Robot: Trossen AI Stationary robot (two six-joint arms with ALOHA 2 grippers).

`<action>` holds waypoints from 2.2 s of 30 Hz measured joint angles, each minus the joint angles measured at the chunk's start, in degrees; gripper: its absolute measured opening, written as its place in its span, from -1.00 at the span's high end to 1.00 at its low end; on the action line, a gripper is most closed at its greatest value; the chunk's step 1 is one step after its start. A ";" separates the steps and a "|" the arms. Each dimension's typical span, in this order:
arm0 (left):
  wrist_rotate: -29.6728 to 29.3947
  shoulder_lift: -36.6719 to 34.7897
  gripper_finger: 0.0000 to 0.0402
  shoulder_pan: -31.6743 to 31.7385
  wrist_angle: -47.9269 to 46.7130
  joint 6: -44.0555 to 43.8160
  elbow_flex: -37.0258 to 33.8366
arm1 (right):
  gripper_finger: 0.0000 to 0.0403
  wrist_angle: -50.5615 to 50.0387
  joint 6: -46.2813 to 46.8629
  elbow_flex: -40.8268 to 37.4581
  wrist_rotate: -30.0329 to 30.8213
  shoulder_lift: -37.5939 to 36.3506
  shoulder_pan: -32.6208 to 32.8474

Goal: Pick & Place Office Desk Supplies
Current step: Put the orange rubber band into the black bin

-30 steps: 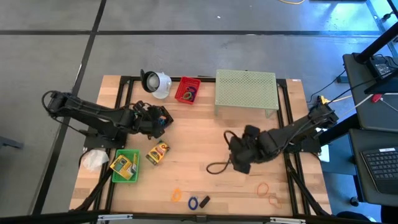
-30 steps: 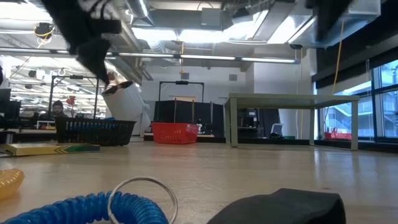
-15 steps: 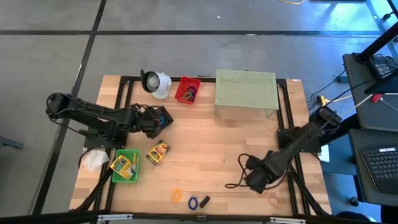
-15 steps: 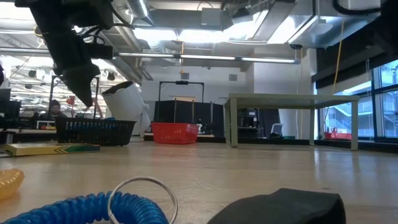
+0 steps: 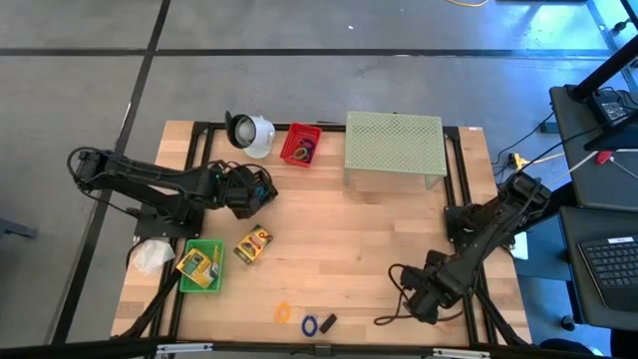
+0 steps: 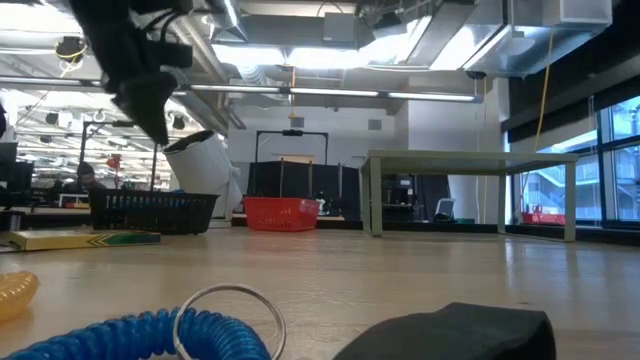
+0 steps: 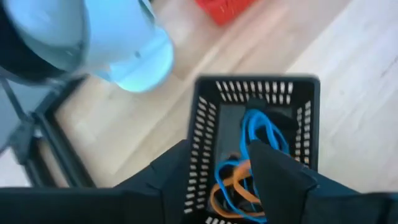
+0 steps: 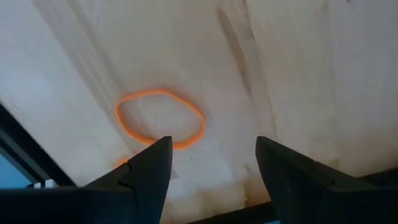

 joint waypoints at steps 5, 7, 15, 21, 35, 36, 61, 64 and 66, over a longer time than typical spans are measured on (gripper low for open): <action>-1.64 -0.02 0.16 0.00 -1.96 0.07 4.25 | -0.15 2.00 0.52 0.00 3.59 0.02 2.60; -0.89 -0.02 0.17 0.00 -2.05 0.06 5.42 | -0.15 3.24 0.49 0.00 4.52 0.32 3.50; 2.91 -0.02 0.20 -0.04 -1.12 -0.43 7.24 | -0.15 4.01 -1.57 0.00 5.26 4.89 5.94; 3.37 -0.01 0.18 -0.04 0.61 -0.43 7.24 | -0.14 4.01 -6.22 0.00 7.30 9.07 6.14; 7.77 -0.01 0.24 -0.25 5.90 -0.40 7.24 | 0.55 4.48 -10.26 0.11 6.49 10.21 4.16; 7.80 0.00 0.24 -0.51 6.27 -0.40 7.24 | 0.61 4.42 -10.26 0.09 6.46 10.23 3.96; 7.78 0.70 0.28 -14.48 25.83 8.58 7.24 | 0.98 6.67 -10.63 -0.07 24.68 -1.95 -6.13; 7.98 2.52 0.25 -17.69 30.75 11.82 7.25 | 0.98 10.81 -13.40 -0.07 30.20 -3.54 -9.10; 8.42 4.53 0.21 -19.68 32.79 13.73 7.26 | 0.98 15.43 -17.05 -0.06 33.37 -3.96 -11.19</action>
